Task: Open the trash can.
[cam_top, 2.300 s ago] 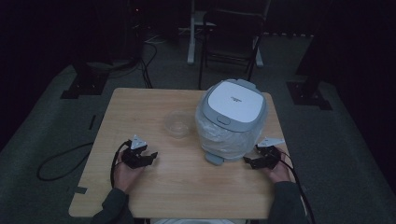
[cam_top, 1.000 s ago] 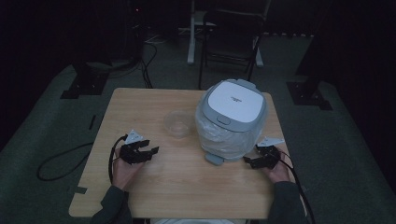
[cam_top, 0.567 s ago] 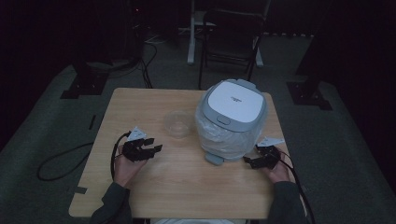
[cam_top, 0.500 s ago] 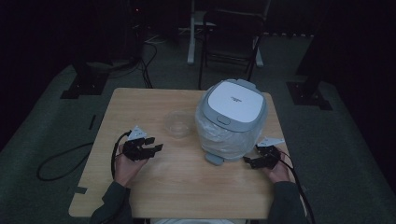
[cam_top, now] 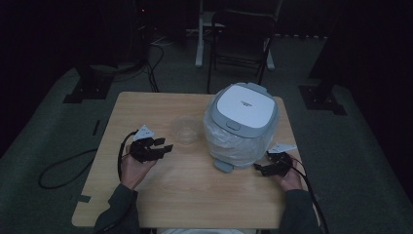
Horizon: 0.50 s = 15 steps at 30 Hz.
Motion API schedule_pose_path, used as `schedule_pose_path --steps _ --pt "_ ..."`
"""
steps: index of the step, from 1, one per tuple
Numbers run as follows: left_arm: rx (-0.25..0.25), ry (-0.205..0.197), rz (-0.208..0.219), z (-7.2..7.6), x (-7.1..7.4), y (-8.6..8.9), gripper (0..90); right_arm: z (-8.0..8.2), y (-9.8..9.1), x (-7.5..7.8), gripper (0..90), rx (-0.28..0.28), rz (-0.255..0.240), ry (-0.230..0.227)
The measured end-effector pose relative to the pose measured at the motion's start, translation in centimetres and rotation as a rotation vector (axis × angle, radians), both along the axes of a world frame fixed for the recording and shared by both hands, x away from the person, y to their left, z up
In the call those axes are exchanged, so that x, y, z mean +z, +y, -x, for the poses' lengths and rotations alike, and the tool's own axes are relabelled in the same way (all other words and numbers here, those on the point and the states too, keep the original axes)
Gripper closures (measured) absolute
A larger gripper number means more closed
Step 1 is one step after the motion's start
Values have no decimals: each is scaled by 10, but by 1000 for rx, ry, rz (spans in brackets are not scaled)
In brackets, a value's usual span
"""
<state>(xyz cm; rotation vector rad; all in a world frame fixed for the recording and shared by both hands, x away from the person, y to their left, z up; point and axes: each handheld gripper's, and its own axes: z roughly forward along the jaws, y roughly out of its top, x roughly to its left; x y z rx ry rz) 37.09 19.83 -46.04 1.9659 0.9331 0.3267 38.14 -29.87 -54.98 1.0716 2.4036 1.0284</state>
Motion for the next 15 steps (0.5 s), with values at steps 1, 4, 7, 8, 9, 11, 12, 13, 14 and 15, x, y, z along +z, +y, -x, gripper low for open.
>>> schedule_pose_path --steps 1,4,7,8,9,11,12,13,14,15 --pt "-1 -2 -1 0 1 0 514 0 0 0 117 0 0 0" --pt "-4 1 5 -1 4 -2 511 0 0 0 117 -1 -1 0" --pt "-10 1 8 -3 7 -4 510 0 0 0 117 0 1 -1" --pt "-16 0 8 -4 10 -5 509 0 0 0 117 0 1 0" --pt "-19 1 8 -5 11 -6 508 0 0 0 117 0 1 0" --pt "-23 -1 10 -5 13 -8 508 0 0 0 117 0 1 0" --pt "-25 -2 11 -6 14 -8 508 0 0 0 117 0 1 0" --pt "-25 -2 11 -6 14 -8 508 0 0 0 117 0 1 0" --pt "-43 -1 9 -7 17 -10 521 0 0 0 117 0 1 0" --pt "-48 -3 10 -7 18 -10 530 0 0 0 117 -1 1 0"
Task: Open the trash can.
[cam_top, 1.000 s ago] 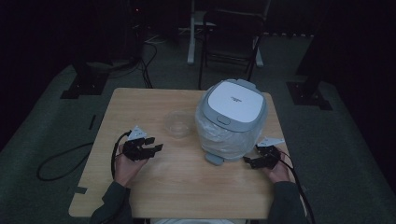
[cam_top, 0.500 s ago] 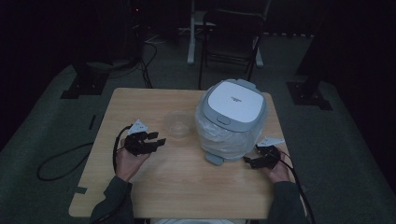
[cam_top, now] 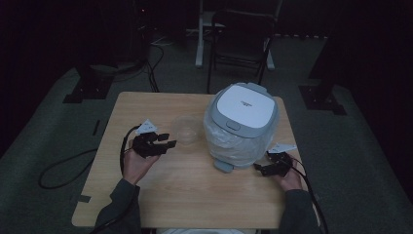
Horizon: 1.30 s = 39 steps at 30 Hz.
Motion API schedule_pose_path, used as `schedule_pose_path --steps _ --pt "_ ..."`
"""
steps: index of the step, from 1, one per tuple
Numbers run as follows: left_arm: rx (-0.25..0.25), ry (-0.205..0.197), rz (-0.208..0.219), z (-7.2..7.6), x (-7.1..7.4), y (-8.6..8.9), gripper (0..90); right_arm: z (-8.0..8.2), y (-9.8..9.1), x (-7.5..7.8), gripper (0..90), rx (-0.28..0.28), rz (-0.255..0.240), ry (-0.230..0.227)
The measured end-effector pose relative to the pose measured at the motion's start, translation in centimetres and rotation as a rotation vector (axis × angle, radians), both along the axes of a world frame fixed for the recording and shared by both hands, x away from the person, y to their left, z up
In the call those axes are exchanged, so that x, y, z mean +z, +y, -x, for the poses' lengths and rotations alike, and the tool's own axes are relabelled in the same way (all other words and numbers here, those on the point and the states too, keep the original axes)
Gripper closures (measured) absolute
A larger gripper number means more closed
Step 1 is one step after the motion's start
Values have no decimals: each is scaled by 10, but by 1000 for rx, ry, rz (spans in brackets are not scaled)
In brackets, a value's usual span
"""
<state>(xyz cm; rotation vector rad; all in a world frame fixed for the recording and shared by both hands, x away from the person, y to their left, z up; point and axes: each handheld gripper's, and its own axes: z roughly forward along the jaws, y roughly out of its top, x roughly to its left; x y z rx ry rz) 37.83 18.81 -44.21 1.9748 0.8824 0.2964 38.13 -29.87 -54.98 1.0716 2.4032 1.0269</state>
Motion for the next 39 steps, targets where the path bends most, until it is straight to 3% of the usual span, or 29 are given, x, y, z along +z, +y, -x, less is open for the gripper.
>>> schedule_pose_path --steps 7,10,26,39 --pt "-23 -22 -10 -1 10 -5 559 0 0 0 117 -1 -1 1" --pt "-24 -44 6 -2 20 -7 560 0 0 0 117 -1 0 0" --pt "-58 -59 12 -6 40 -14 559 0 0 0 117 -3 0 -1" --pt "-126 -62 -1 -8 59 -27 621 0 0 0 117 -5 0 0"
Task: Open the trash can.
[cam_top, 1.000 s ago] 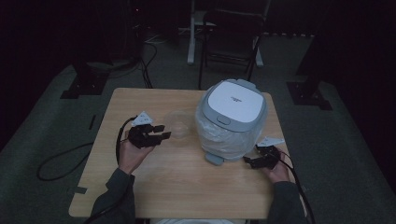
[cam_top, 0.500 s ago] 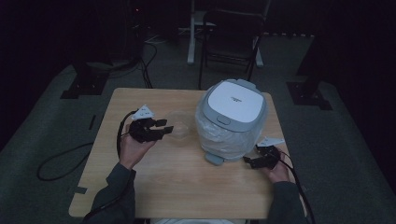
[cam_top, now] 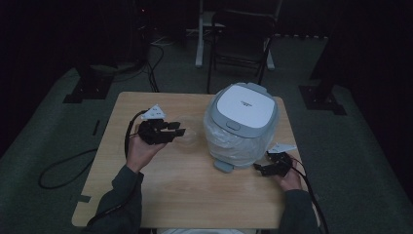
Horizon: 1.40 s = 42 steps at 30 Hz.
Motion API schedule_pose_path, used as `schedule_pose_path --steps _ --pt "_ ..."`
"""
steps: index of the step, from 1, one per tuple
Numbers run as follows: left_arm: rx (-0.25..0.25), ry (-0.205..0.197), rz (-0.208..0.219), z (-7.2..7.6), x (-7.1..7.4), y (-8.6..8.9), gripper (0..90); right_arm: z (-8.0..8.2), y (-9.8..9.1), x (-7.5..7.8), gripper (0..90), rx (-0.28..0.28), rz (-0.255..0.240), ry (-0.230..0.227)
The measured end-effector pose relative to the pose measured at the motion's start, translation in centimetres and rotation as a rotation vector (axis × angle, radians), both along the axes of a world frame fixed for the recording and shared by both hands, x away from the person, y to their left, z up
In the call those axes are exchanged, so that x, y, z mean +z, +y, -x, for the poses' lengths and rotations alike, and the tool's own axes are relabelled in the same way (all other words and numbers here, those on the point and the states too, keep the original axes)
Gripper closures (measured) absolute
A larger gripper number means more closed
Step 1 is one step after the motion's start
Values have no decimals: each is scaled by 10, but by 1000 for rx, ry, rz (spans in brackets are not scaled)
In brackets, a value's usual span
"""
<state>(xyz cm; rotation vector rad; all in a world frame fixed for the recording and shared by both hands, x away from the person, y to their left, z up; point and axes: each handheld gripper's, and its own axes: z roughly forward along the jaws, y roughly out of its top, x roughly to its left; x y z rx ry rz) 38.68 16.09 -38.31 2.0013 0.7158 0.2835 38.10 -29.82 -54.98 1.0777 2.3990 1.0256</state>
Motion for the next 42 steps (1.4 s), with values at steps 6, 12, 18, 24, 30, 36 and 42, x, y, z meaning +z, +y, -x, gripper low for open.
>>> schedule_pose_path --steps 6,12,18,24,30,36,42 --pt "5 -12 11 -1 6 -3 598 0 0 0 117 0 0 0" --pt "-3 -20 13 -1 12 -6 600 0 0 0 117 0 0 0" --pt "-13 -28 16 -1 18 -9 620 0 0 0 117 0 0 0" --pt "-25 -33 24 -2 23 -13 627 0 0 0 117 0 1 -1" --pt "-34 -41 15 -2 27 -18 617 0 0 0 117 0 0 0" --pt "-56 -39 12 -2 31 -24 625 0 0 0 117 0 1 -1" --pt "-58 -58 7 -2 37 -31 594 0 0 0 117 0 0 0"
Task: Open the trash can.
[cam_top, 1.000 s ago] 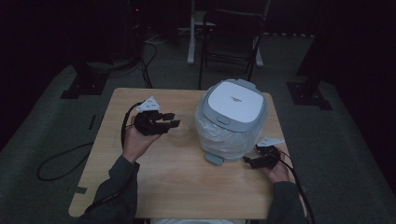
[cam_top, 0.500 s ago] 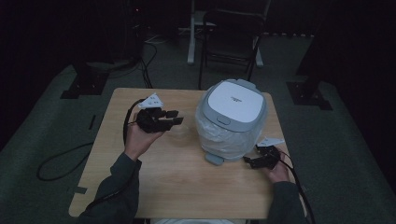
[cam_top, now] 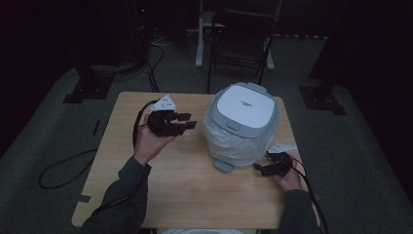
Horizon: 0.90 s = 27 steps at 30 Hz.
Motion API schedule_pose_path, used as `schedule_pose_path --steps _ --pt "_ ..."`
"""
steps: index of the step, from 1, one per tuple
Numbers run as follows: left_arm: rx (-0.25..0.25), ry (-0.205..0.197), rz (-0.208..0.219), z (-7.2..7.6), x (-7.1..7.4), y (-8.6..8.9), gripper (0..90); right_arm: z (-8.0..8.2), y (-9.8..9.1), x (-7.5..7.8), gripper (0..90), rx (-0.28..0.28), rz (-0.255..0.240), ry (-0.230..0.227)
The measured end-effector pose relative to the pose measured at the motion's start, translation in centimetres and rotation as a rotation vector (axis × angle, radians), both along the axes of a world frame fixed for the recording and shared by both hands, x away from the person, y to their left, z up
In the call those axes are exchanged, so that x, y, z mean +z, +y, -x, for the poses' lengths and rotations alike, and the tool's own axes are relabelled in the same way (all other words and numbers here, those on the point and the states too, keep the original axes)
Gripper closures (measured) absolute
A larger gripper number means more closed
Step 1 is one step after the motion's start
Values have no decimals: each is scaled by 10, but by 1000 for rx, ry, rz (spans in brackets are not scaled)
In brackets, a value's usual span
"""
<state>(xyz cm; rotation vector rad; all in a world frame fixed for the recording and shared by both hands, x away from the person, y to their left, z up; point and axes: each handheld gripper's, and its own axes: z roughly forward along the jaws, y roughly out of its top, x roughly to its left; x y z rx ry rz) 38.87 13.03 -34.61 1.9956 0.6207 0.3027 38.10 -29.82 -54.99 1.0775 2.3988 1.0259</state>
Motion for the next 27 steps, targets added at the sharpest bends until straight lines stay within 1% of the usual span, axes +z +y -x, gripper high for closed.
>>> schedule_pose_path --steps 5,7,11,15,17,21,27 --pt "-4 -3 7 -1 2 -2 586 0 0 0 117 0 0 0" --pt "-13 -6 15 -1 4 -4 587 0 0 0 117 0 0 0" --pt "-22 -7 15 -1 8 -8 585 0 0 0 117 0 1 0" --pt "-37 -6 29 -1 12 -13 572 0 0 0 117 0 0 0" --pt "-37 -6 29 -1 12 -13 573 0 0 0 117 0 0 0" --pt "-52 -21 13 0 17 -21 575 0 0 0 117 0 0 0" --pt "-98 -29 -15 1 20 -34 628 0 0 0 117 0 1 -1"
